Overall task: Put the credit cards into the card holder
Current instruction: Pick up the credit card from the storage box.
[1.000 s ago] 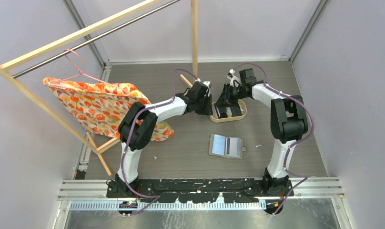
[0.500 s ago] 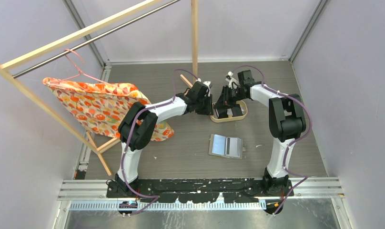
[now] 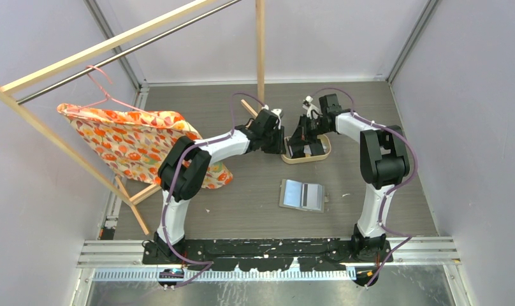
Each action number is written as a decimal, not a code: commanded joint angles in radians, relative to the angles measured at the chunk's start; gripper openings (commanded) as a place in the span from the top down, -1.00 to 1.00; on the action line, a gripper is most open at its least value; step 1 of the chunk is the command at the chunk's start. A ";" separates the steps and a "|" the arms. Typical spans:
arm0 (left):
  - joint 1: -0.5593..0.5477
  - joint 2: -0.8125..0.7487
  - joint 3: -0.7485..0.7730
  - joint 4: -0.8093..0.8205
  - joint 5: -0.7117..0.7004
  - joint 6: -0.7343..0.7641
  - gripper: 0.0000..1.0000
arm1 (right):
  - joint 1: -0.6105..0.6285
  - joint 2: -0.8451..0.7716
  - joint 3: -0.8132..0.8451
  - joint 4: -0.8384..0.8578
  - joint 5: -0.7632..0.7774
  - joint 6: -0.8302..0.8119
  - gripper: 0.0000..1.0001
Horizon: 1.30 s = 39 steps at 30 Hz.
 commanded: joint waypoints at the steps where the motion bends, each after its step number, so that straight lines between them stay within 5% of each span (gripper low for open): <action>1: 0.003 -0.042 -0.026 0.106 0.038 -0.015 0.42 | 0.001 -0.035 0.014 -0.032 0.001 -0.045 0.98; 10: 0.013 -0.103 -0.125 0.261 0.098 -0.006 0.17 | -0.035 -0.071 0.028 -0.079 -0.012 -0.144 0.98; 28: 0.049 -0.157 -0.249 0.562 0.256 -0.076 -0.42 | -0.111 -0.117 -0.007 -0.009 -0.119 -0.076 0.98; 39: 0.053 -0.095 -0.205 0.554 0.270 -0.179 -0.81 | -0.120 -0.122 -0.017 0.016 -0.147 -0.041 0.98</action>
